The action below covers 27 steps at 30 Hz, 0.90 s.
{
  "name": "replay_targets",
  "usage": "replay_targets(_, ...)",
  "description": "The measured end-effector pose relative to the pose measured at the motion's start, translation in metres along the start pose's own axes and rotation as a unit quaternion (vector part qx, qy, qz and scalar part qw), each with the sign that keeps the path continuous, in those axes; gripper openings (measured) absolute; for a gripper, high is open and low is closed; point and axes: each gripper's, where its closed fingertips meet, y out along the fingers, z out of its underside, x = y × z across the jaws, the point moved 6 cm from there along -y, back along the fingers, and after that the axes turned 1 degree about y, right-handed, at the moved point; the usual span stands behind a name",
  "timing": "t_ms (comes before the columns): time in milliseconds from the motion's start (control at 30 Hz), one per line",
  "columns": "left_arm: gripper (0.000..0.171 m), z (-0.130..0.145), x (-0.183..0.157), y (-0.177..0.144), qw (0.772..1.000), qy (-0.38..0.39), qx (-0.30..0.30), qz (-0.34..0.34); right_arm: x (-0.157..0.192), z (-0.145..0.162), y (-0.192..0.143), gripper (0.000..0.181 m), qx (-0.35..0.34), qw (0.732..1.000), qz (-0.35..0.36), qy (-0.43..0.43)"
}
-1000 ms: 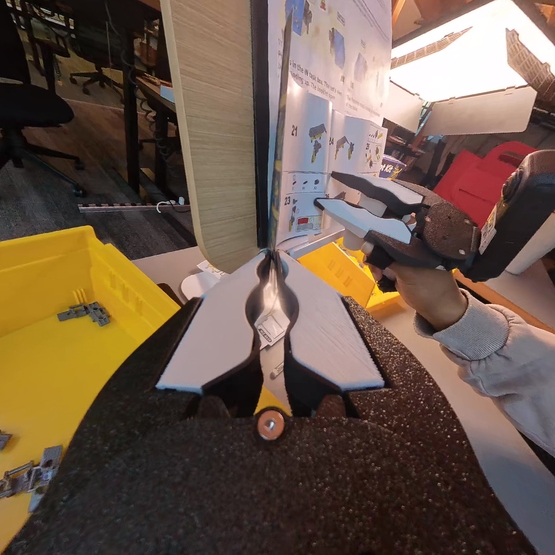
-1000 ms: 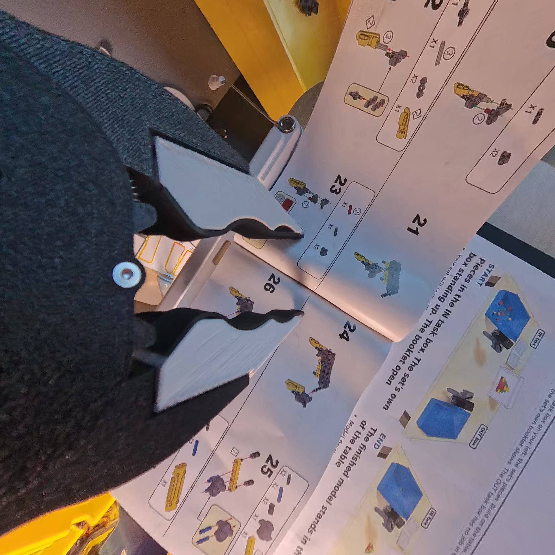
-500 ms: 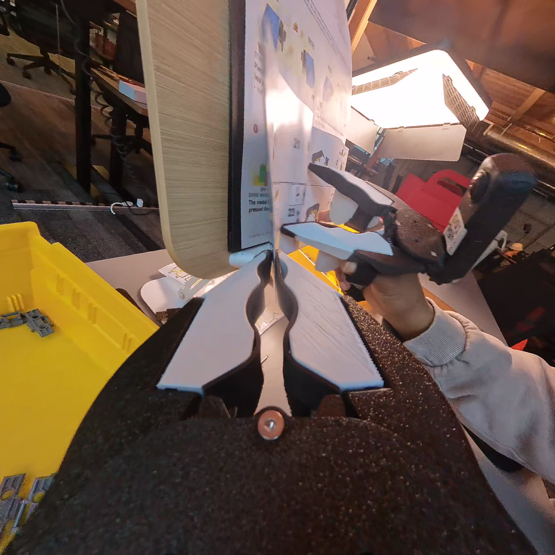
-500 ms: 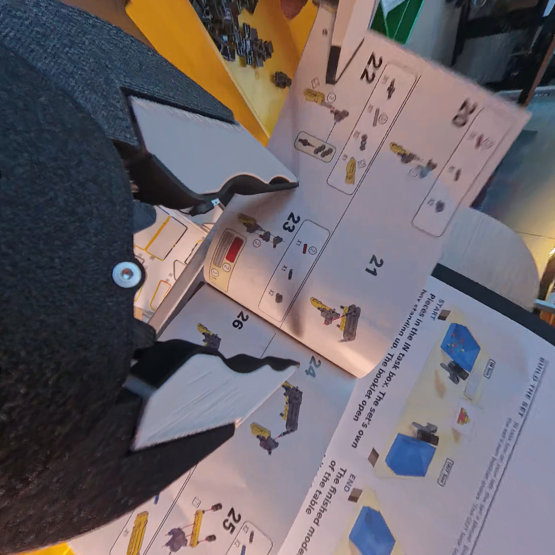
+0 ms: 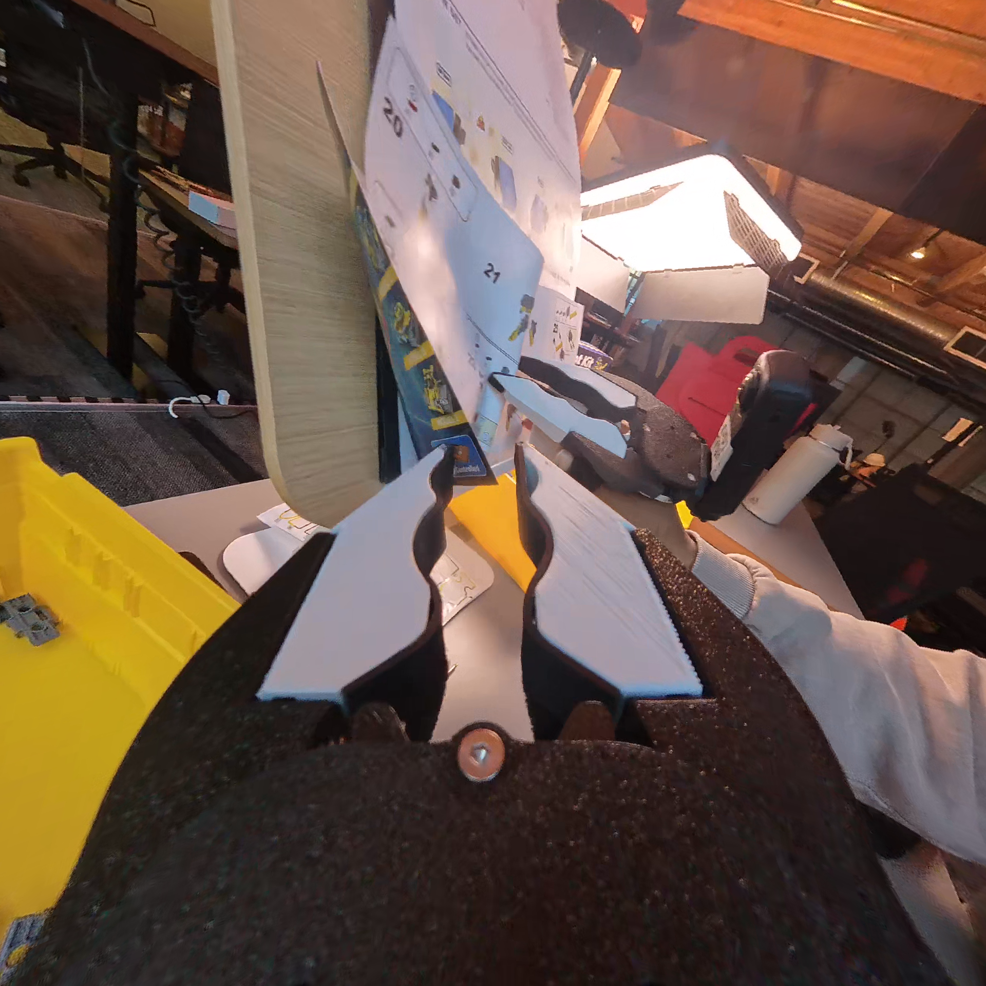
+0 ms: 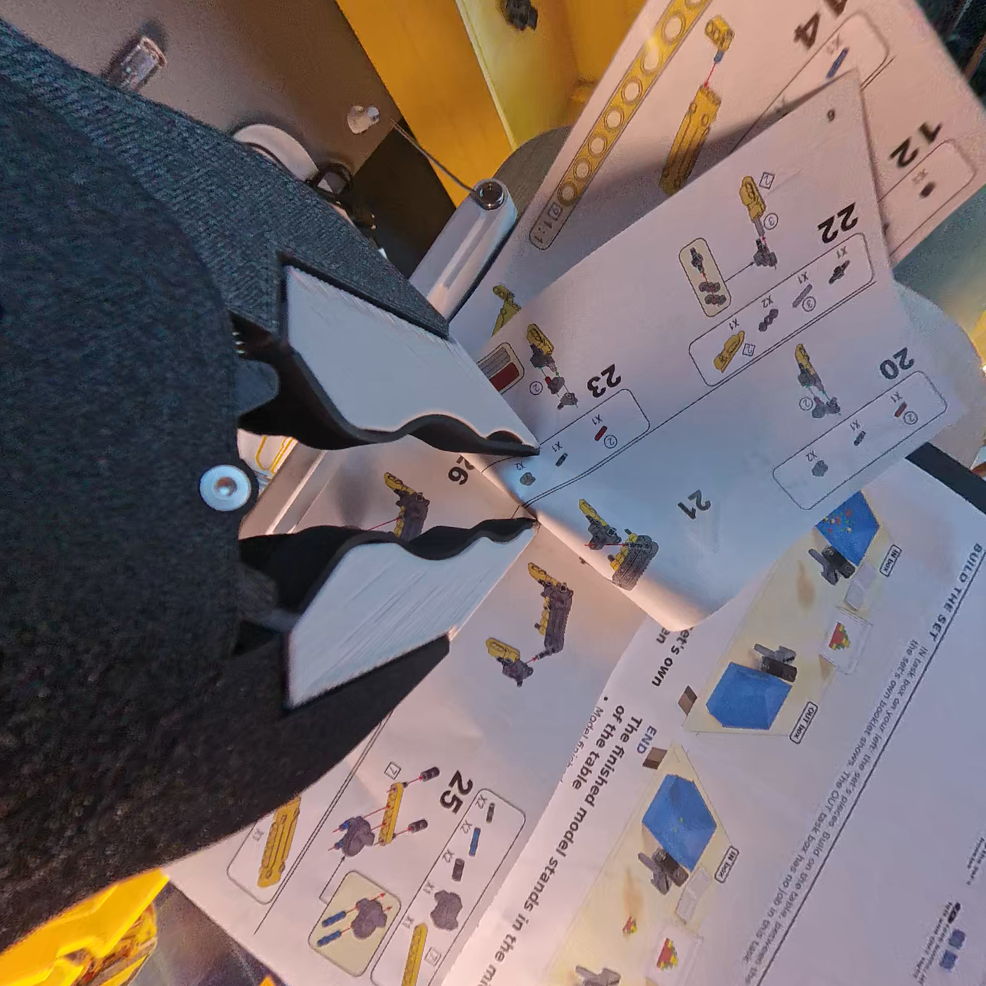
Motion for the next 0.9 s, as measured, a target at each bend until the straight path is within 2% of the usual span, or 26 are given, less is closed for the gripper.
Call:
replay_targets(67, 0.021, 0.000, 0.008, -0.001, 0.999, -0.004, 0.000, -0.034, -0.002, 0.001, -0.003, 0.019, -0.009, 1.000, -0.020, 0.021)
replay_targets(133, 0.024, -0.003, 0.025, -0.008, 0.989, 0.023, -0.001, -0.149, -0.007, 0.004, -0.005, 0.017, -0.010, 0.998, -0.036, 0.059)
replay_targets(167, 0.025, -0.009, 0.030, -0.015, 0.972, 0.077, -0.013, -0.220, -0.010, 0.006, -0.006, 0.016, -0.008, 0.996, -0.042, 0.077)
replay_targets(200, 0.024, -0.016, 0.026, -0.020, 0.954, 0.142, -0.031, -0.261, -0.012, 0.007, -0.007, 0.015, -0.006, 0.995, -0.049, 0.091)
replay_targets(233, 0.019, -0.021, 0.017, -0.019, 0.943, 0.192, -0.040, -0.267, -0.014, 0.008, -0.007, 0.013, -0.006, 0.994, -0.052, 0.100)
replay_targets(300, 0.022, -0.022, 0.002, -0.005, 0.948, 0.218, -0.016, -0.232, -0.017, 0.010, -0.008, 0.010, -0.005, 0.993, -0.055, 0.107)
replay_targets(500, 0.060, -0.013, -0.005, 0.040, 0.978, 0.142, 0.041, -0.149, -0.022, 0.015, -0.006, 0.004, 0.002, 0.987, -0.072, 0.143)
replay_targets(567, 0.046, -0.004, -0.021, 0.055, 0.989, 0.118, 0.057, -0.071, -0.022, 0.014, -0.006, 0.003, 0.006, 0.988, -0.074, 0.139)
replay_targets(600, 0.034, -0.001, -0.028, 0.060, 0.990, 0.120, 0.058, -0.053, -0.023, 0.014, -0.006, 0.003, 0.008, 0.987, -0.077, 0.138)
replay_targets(633, 0.007, 0.003, -0.034, 0.064, 0.987, 0.140, 0.061, -0.047, -0.024, 0.014, -0.007, 0.004, 0.011, 0.987, -0.082, 0.140)
replay_targets(667, 0.000, 0.007, -0.042, 0.068, 0.984, 0.162, 0.065, -0.041, -0.026, 0.014, -0.008, 0.007, 0.012, 0.986, -0.083, 0.147)
replay_targets(767, 0.000, 0.015, -0.066, 0.076, 0.985, 0.161, 0.057, -0.002, -0.038, 0.006, -0.027, 0.030, -0.021, 0.979, -0.092, 0.178)
replay_targets(800, 0.000, 0.015, -0.073, 0.078, 0.986, 0.157, 0.048, 0.006, -0.040, 0.003, -0.037, 0.051, -0.039, 0.980, -0.095, 0.173)
replay_targets(833, 0.000, 0.014, -0.080, 0.080, 0.988, 0.151, 0.038, 0.015, -0.041, 0.003, -0.047, 0.064, -0.047, 0.983, -0.092, 0.149)
replay_targets(900, 0.001, 0.012, -0.094, 0.085, 0.989, 0.139, 0.025, 0.038, -0.037, 0.012, -0.067, 0.075, -0.048, 0.993, -0.075, 0.077)
